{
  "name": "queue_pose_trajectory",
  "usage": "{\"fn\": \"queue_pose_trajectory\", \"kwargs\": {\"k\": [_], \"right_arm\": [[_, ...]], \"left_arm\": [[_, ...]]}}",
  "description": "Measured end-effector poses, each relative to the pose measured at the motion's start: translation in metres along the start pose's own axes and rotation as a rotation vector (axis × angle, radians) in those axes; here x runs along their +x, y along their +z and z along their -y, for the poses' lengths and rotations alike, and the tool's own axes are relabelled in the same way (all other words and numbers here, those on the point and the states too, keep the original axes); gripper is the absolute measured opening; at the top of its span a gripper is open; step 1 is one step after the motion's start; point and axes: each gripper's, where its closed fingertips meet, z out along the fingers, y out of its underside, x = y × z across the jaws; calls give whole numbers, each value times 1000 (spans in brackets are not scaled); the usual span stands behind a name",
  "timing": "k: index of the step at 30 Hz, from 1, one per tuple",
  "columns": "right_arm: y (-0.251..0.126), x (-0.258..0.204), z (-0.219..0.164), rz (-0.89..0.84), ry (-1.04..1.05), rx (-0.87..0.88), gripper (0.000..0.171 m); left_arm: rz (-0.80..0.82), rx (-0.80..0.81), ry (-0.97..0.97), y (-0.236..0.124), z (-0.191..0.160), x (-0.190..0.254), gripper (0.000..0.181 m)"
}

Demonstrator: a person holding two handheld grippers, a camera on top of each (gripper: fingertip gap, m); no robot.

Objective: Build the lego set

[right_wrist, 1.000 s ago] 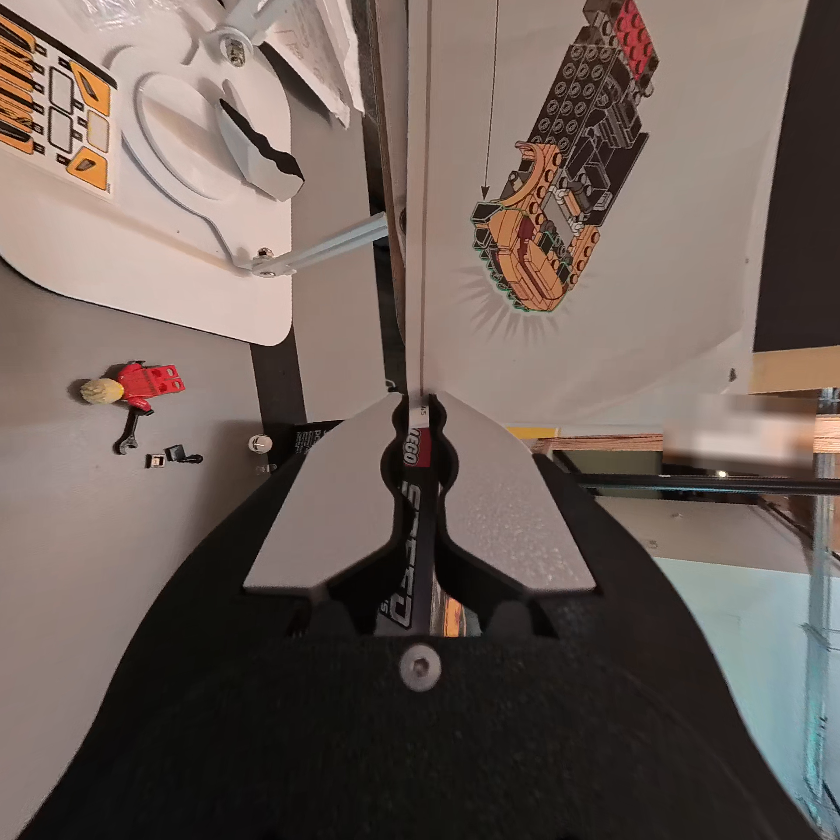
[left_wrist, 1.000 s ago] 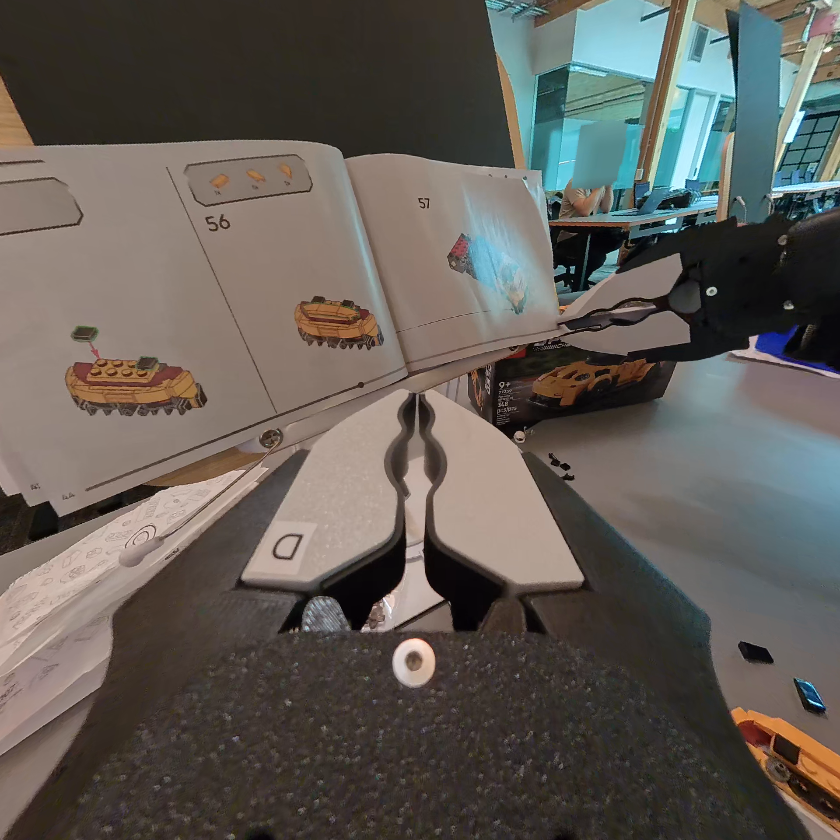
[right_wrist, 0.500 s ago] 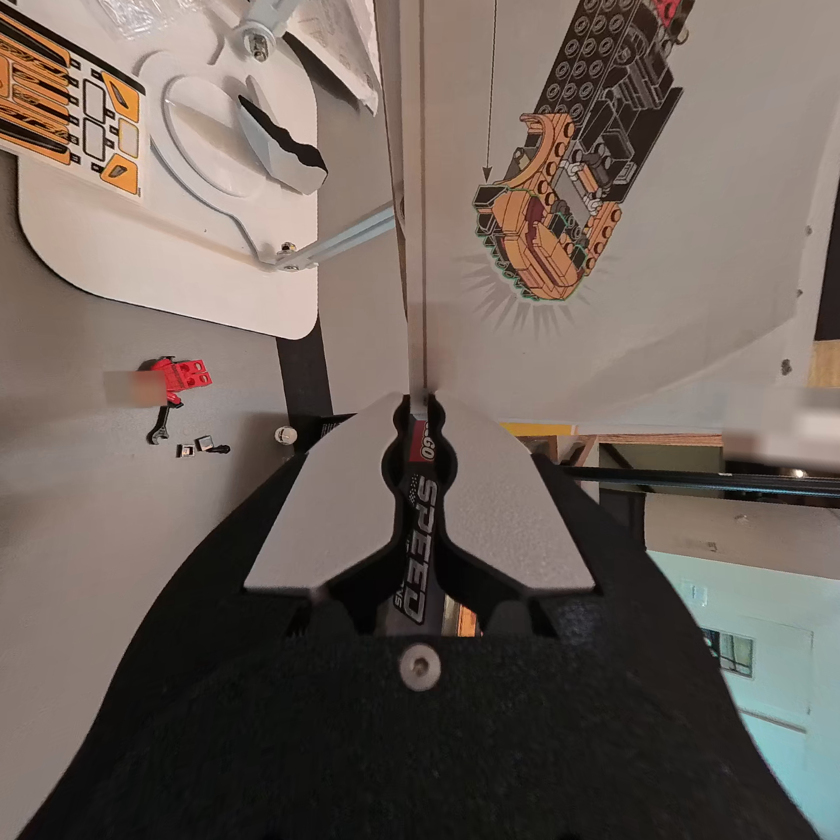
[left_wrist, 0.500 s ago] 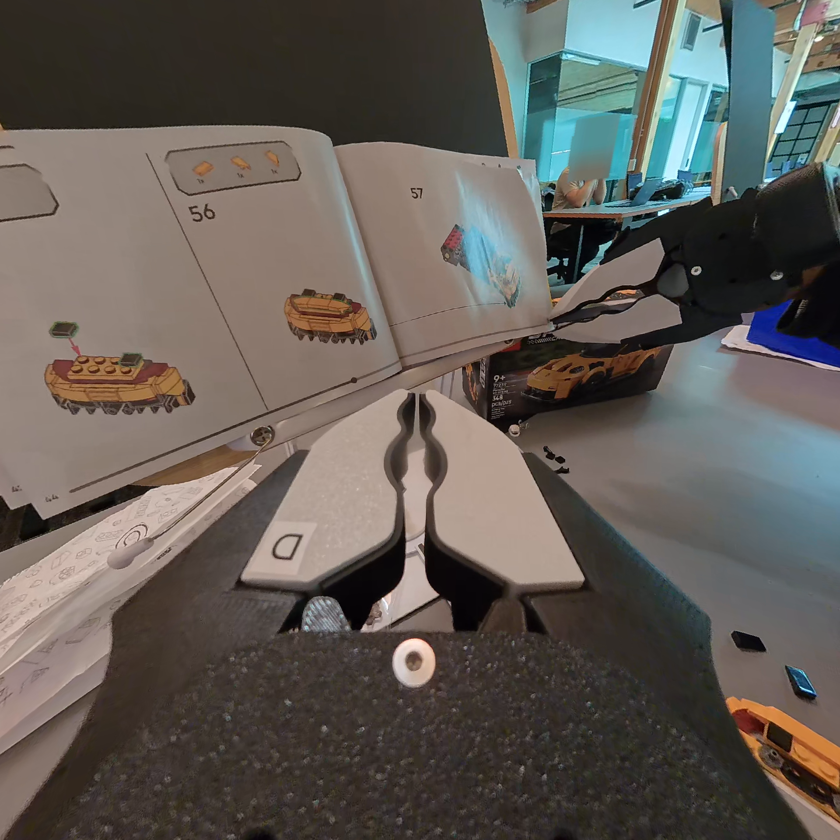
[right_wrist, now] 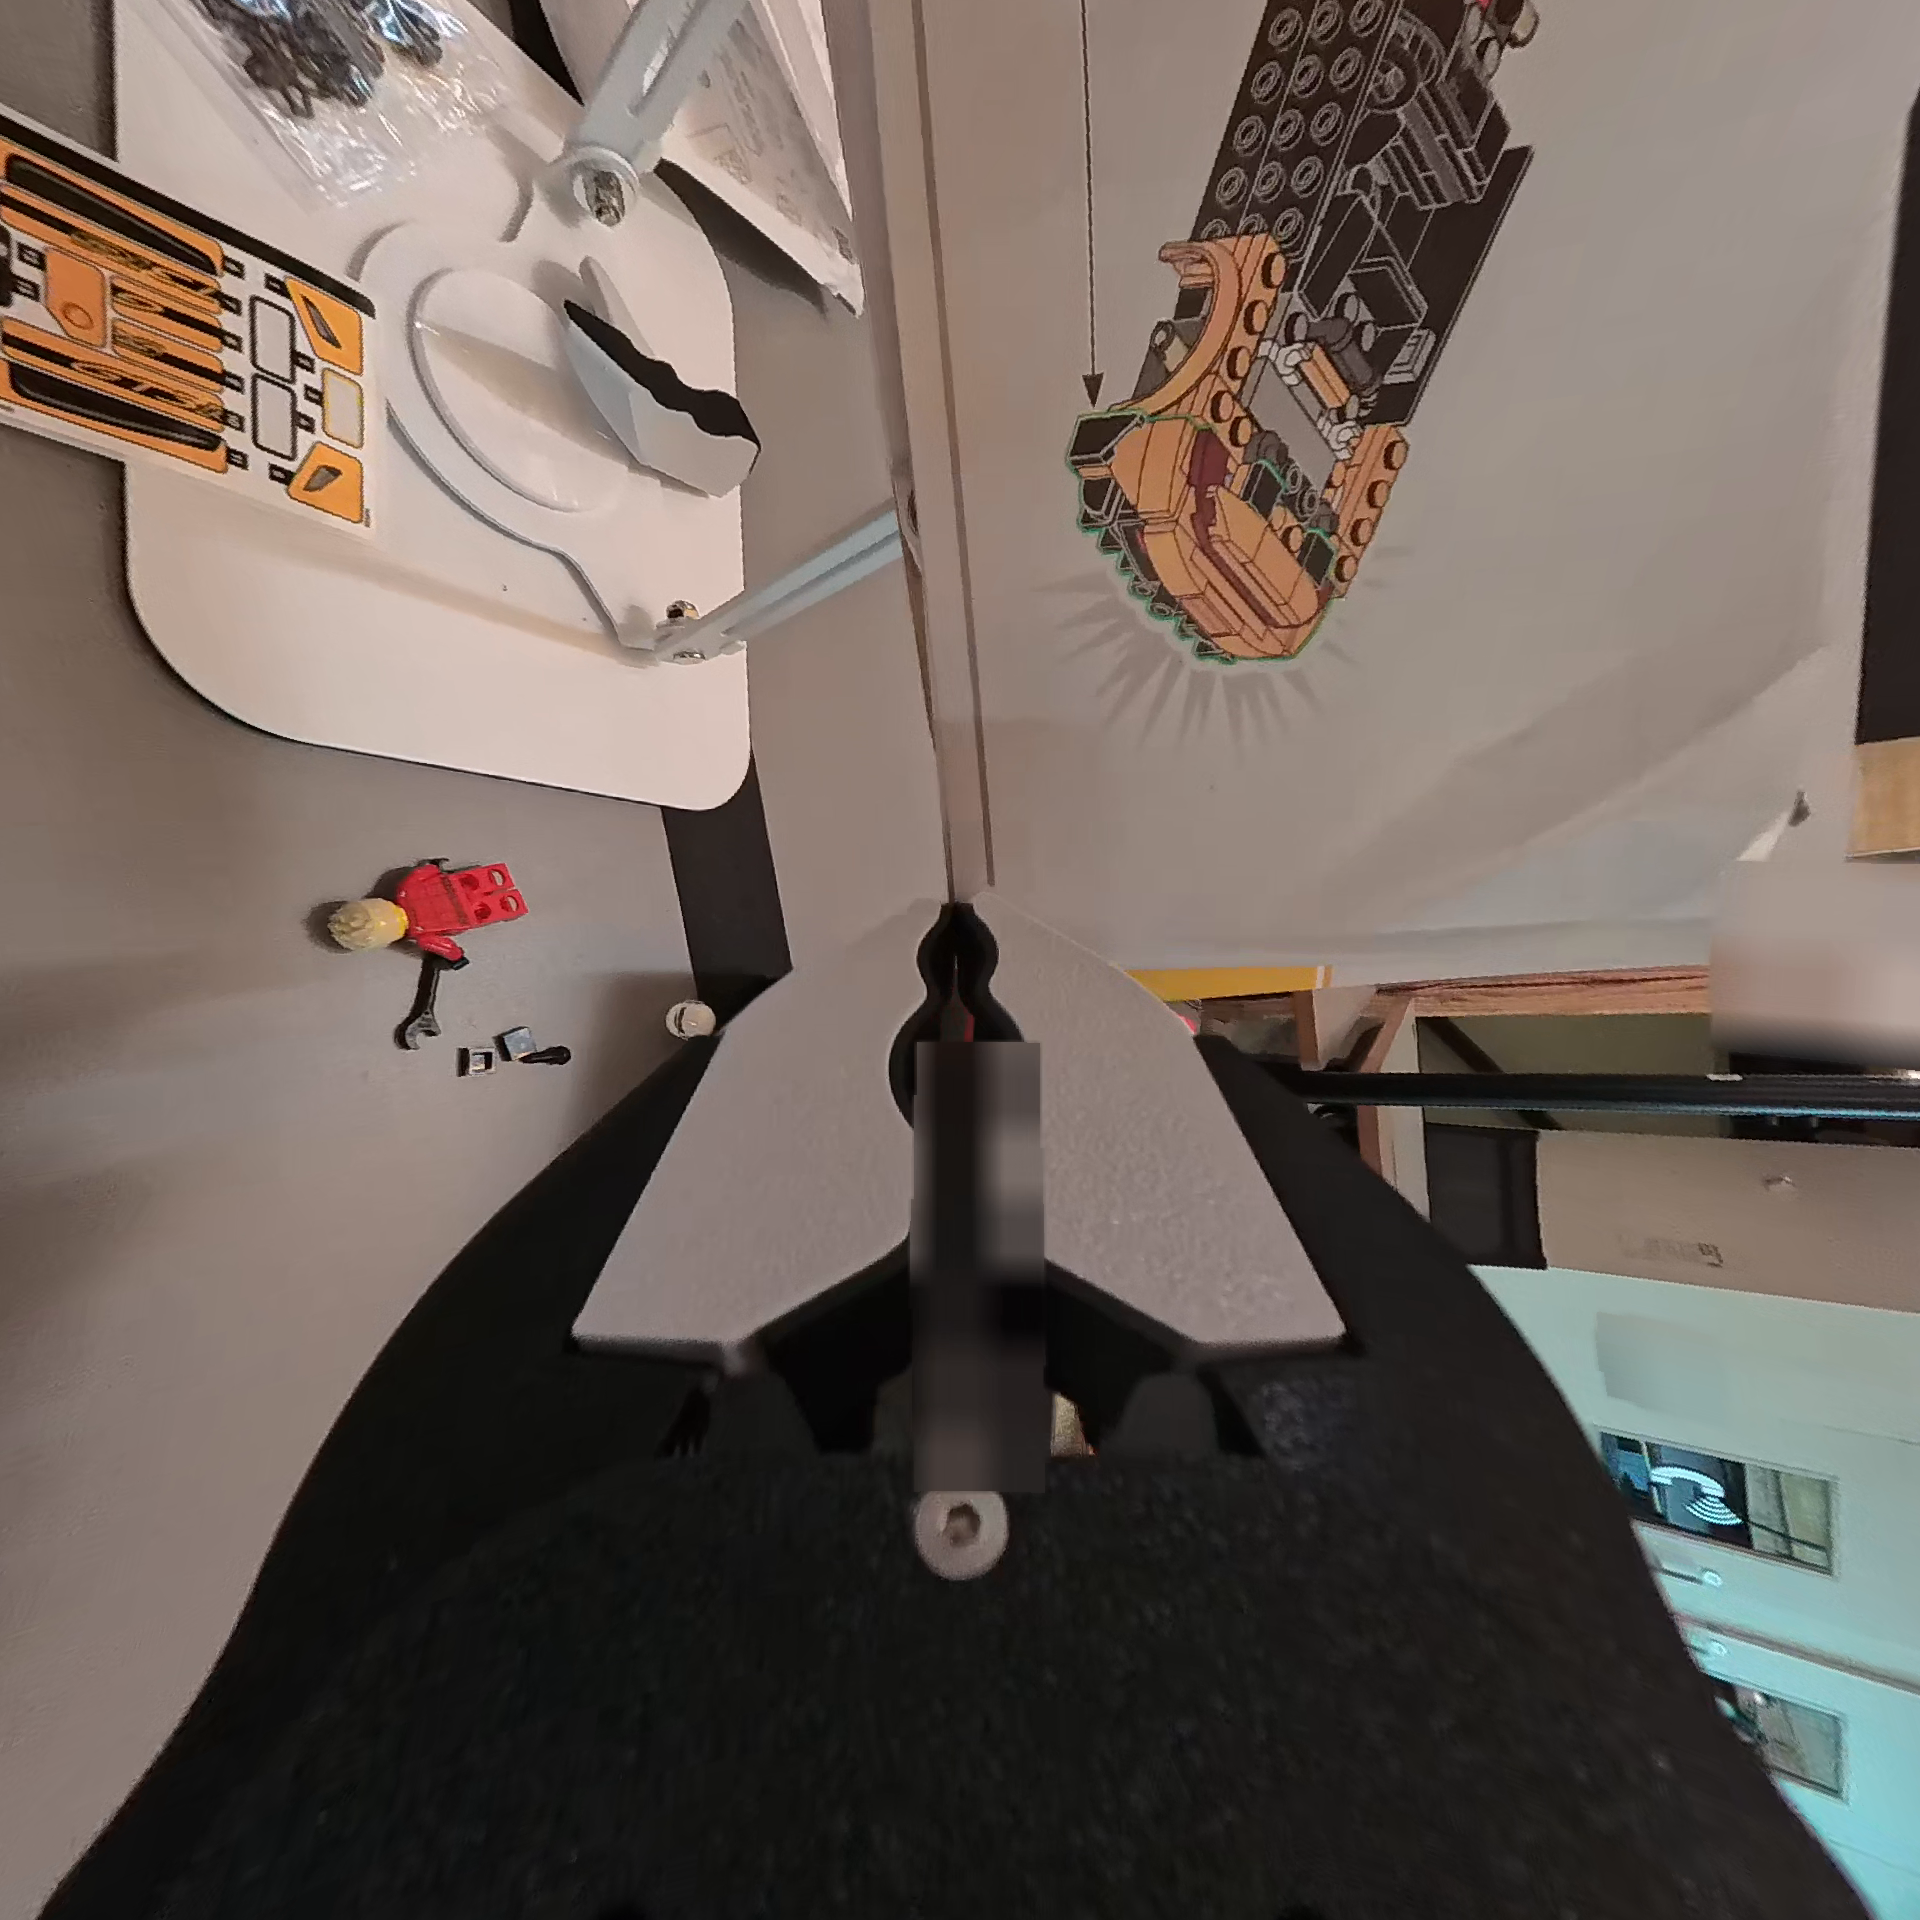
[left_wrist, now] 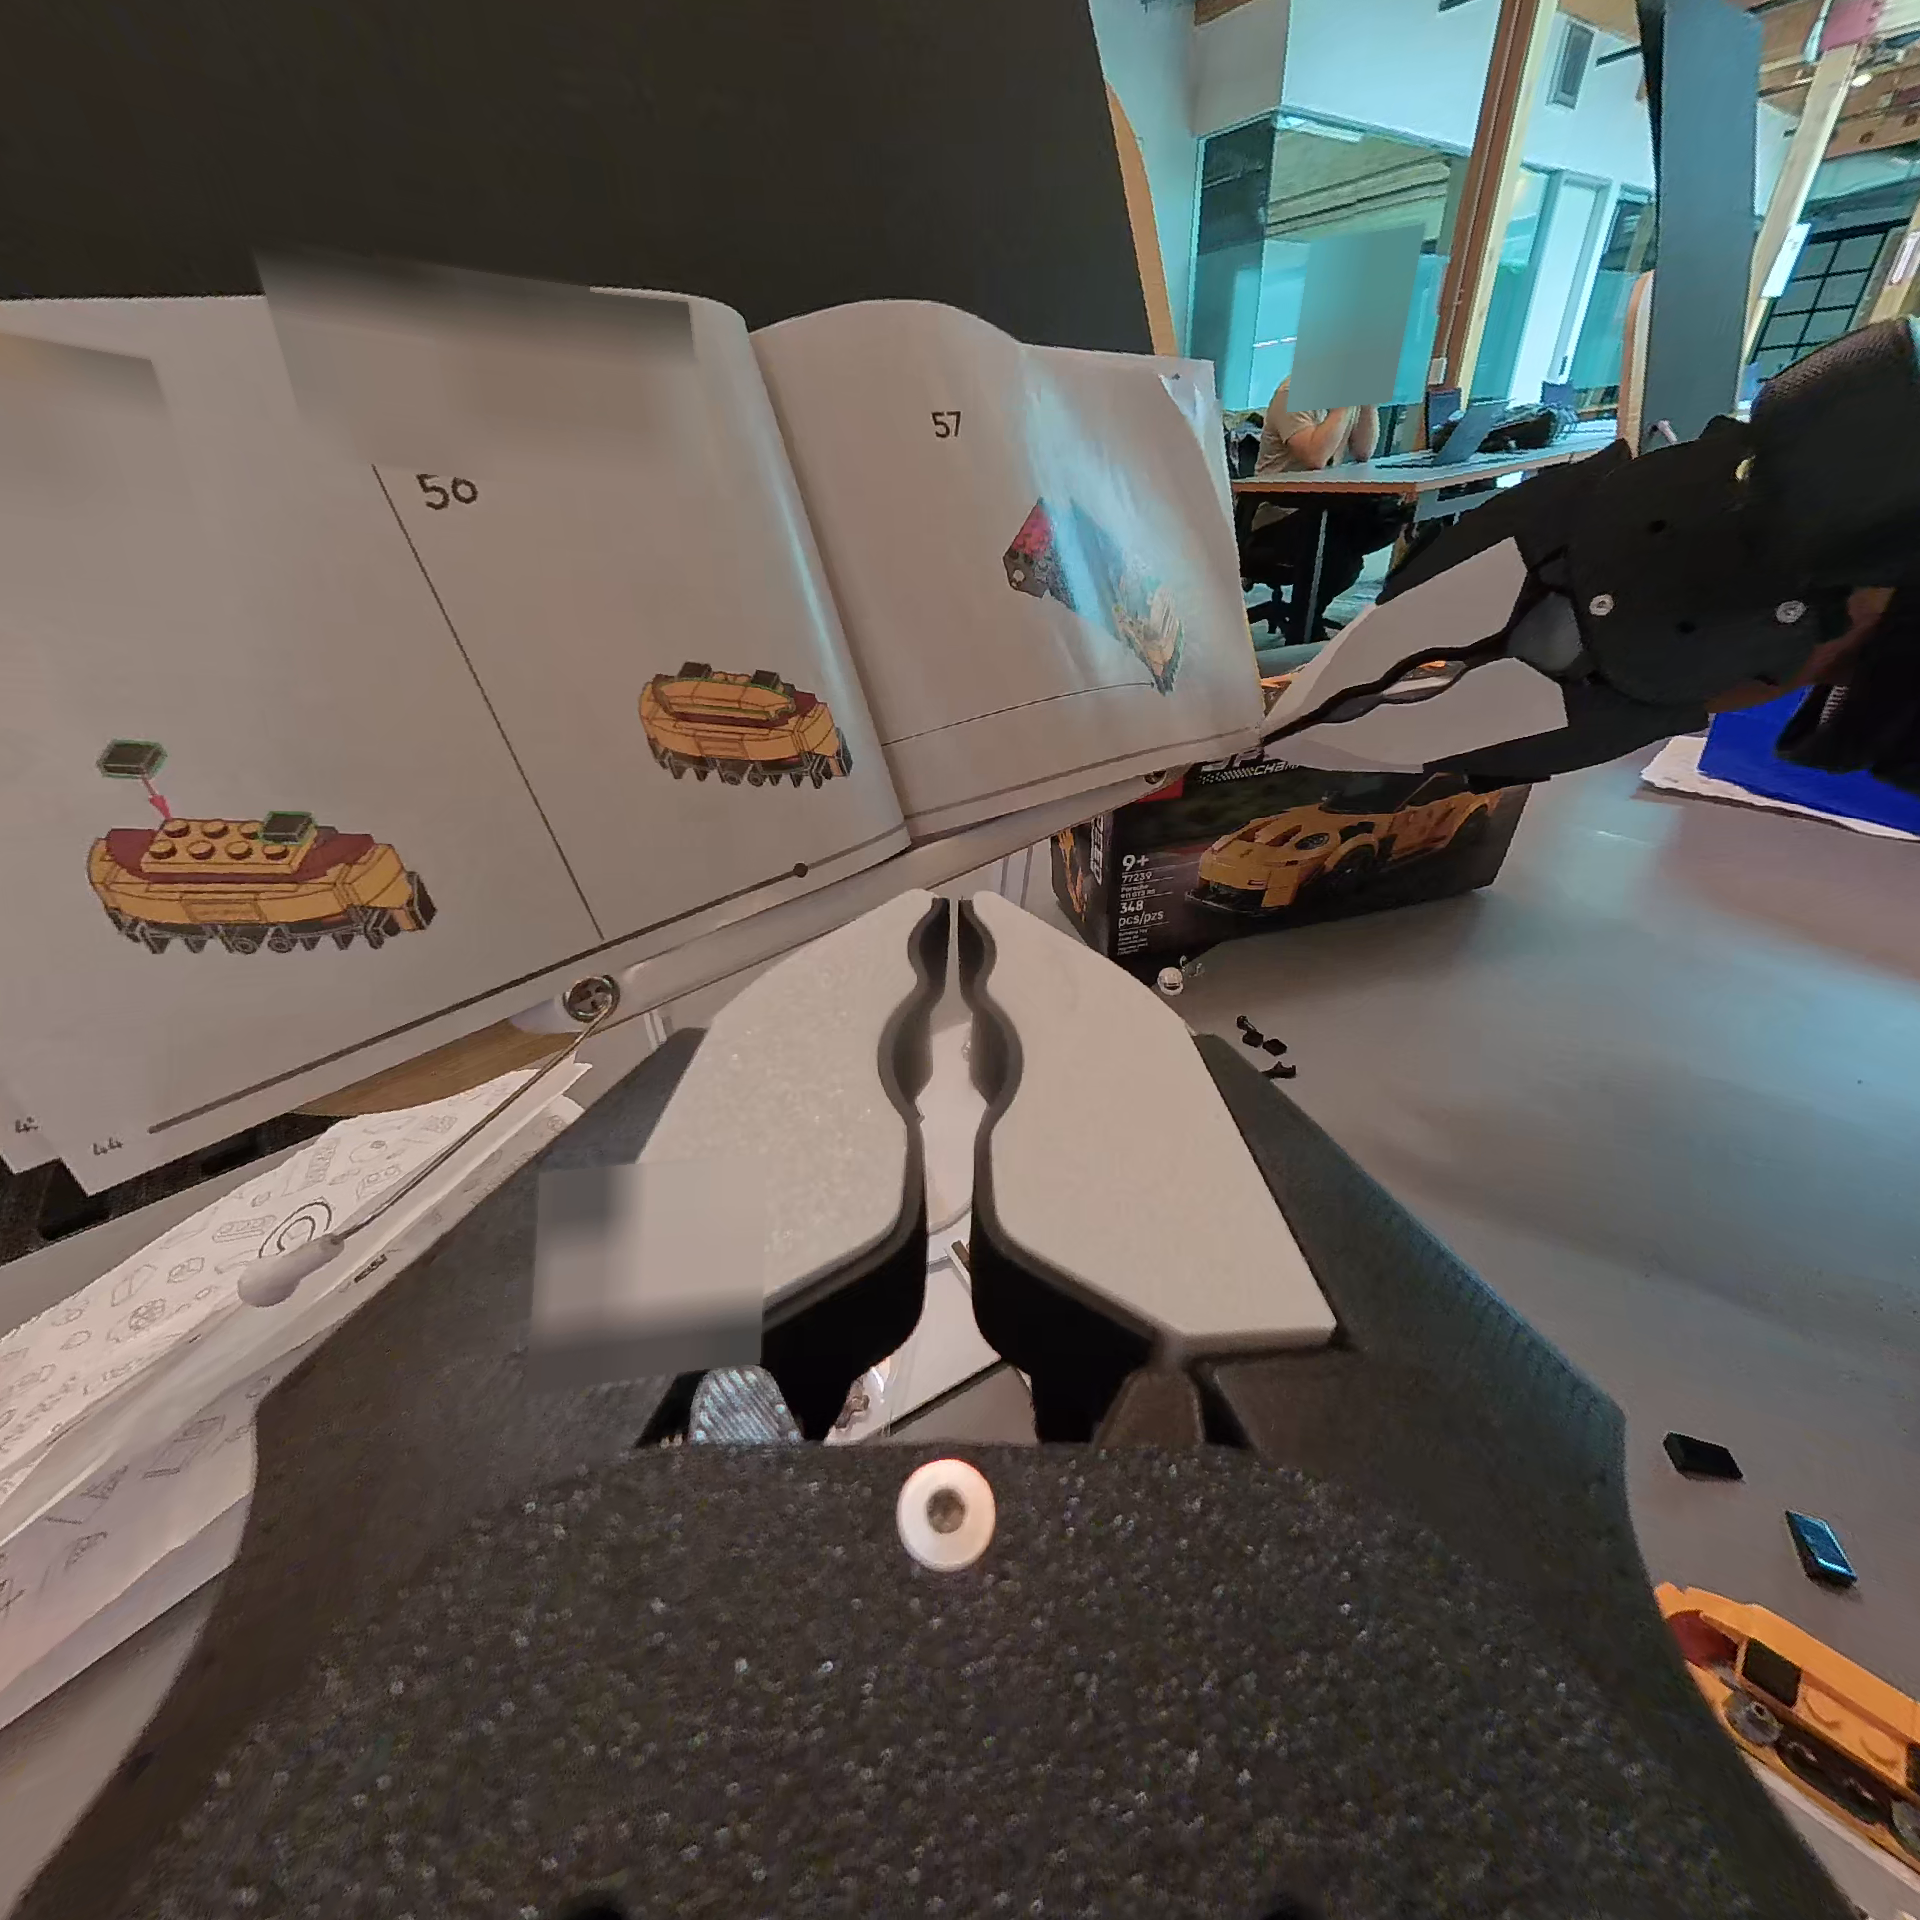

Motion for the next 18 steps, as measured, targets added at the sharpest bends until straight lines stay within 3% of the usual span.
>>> {"fn": "queue_pose_trajectory", "kwargs": {"k": [18], "right_arm": [[-20, -2, 16, 33, 108, 86, 0]], "left_arm": [[-6, -9, 2, 0, -2, 1, 1]]}}
